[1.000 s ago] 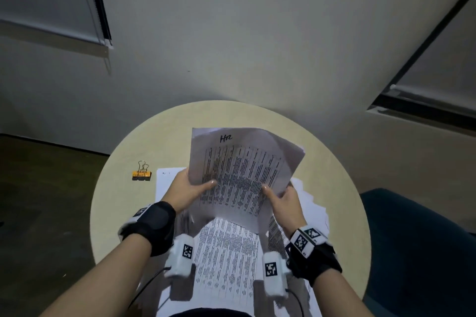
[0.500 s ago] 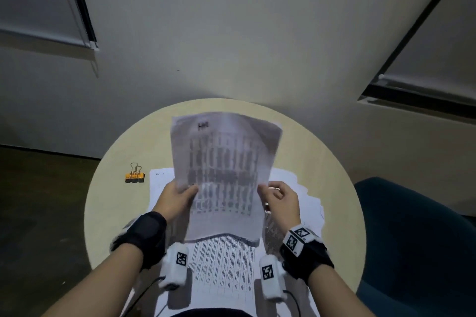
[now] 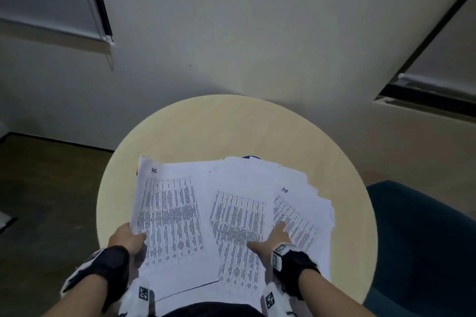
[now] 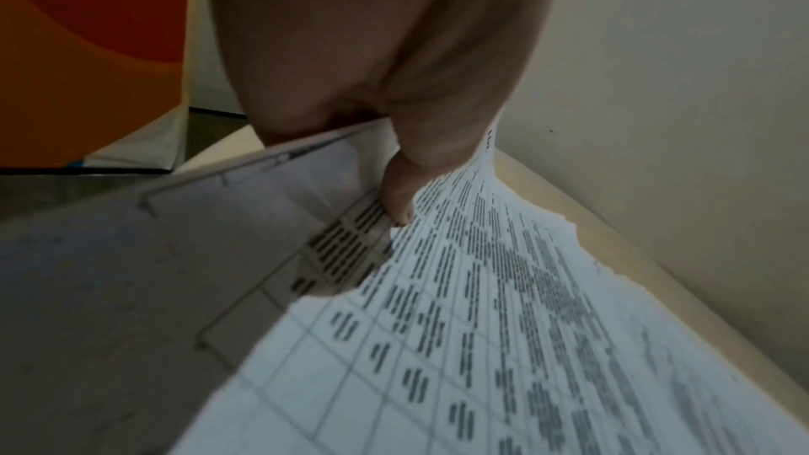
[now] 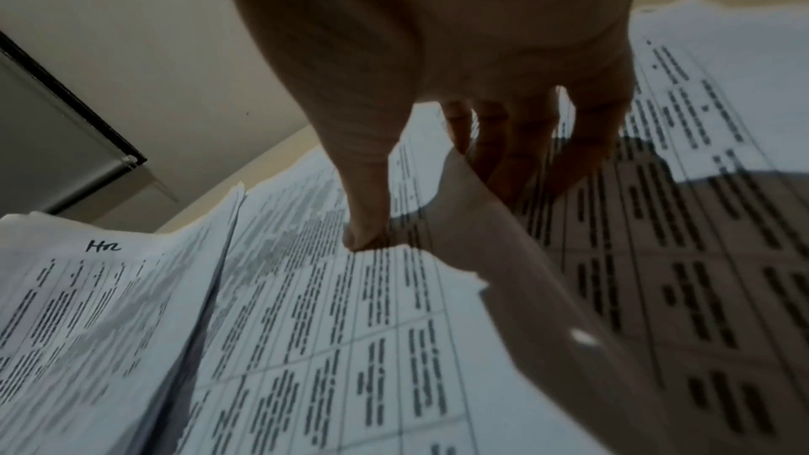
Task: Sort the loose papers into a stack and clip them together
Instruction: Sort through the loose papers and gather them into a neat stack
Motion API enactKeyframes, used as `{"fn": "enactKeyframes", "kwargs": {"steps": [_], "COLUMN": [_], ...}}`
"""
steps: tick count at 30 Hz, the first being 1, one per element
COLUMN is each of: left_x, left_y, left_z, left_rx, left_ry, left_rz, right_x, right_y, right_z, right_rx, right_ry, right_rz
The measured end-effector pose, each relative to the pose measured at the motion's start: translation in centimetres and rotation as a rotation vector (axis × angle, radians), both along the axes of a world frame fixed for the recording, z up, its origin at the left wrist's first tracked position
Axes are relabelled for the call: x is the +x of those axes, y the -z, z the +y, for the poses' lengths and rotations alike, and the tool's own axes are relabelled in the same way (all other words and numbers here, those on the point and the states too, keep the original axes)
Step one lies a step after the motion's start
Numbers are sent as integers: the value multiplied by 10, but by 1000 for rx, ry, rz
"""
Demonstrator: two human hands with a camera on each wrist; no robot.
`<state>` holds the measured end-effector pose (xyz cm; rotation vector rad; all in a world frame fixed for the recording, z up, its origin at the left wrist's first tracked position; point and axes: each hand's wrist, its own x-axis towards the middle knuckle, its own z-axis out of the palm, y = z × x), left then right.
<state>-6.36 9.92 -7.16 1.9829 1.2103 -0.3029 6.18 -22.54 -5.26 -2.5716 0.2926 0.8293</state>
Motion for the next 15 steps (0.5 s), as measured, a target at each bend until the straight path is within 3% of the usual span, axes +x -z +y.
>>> {"fn": "enactKeyframes", "kwargs": {"steps": [6, 11, 15], "left_x": [4, 6, 28], "left_y": [-2, -6, -24], "left_z": [2, 6, 1], "left_rx": [-22, -64, 26], "left_ry": [-8, 12, 93], "left_rz": [19, 35, 30], "right_x": [2, 29, 53], "right_y": [-7, -21, -53], "right_z": [-3, -36, -62], "right_rx": [134, 323, 433], "right_ry": [-23, 154, 236], "right_rz": [-82, -210, -251]}}
